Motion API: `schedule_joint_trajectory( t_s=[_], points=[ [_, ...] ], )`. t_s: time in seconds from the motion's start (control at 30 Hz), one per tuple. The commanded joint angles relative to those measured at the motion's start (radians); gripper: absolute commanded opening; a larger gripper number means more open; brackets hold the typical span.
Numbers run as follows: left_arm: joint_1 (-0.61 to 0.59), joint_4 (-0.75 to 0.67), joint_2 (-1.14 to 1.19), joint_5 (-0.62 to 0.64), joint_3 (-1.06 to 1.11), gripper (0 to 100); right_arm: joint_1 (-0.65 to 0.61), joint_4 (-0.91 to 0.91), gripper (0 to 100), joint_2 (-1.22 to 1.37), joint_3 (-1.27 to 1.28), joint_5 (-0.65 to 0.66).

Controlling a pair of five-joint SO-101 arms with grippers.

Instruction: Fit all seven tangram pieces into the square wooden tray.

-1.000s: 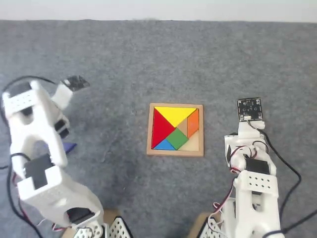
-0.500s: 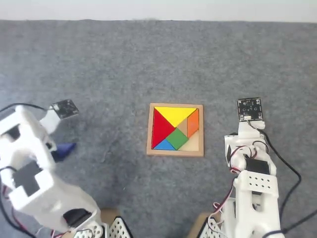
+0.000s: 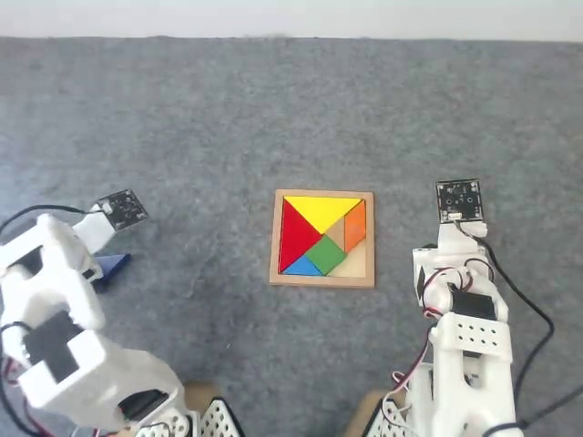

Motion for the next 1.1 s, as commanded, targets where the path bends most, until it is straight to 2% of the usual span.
schedule_joint_trajectory(
  t_s=[0.0,0.13,0.23,0.43,0.57,0.77,0.93,1.07],
  points=[
    [-0.028,-0.074,0.037,0.034,-0.047,24,-0.005,-0.019,0.7,0.012,-0.060,0.015],
    [-0.009,-0.078,0.037,0.034,-0.053,28,-0.005,-0.019,0.7,0.012,-0.060,0.015],
    [0.015,-0.080,0.040,0.032,-0.053,28,-0.005,-0.019,0.7,0.012,-0.060,0.015],
    [0.144,-0.080,0.049,0.028,-0.051,28,-0.005,-0.019,0.7,0.012,-0.060,0.015],
    [0.150,-0.055,0.049,0.025,-0.045,27,-0.005,-0.019,0.7,0.012,-0.060,0.015],
    [0.146,0.069,0.049,-0.038,-0.053,12,-0.005,-0.019,0.7,0.012,-0.060,0.017],
    [0.147,0.199,0.040,-0.084,-0.053,9,-0.005,-0.019,0.7,0.012,-0.060,0.017],
    [0.166,0.411,0.037,-0.091,-0.131,6,-0.005,-0.019,0.7,0.012,-0.060,0.017]
  ],
)
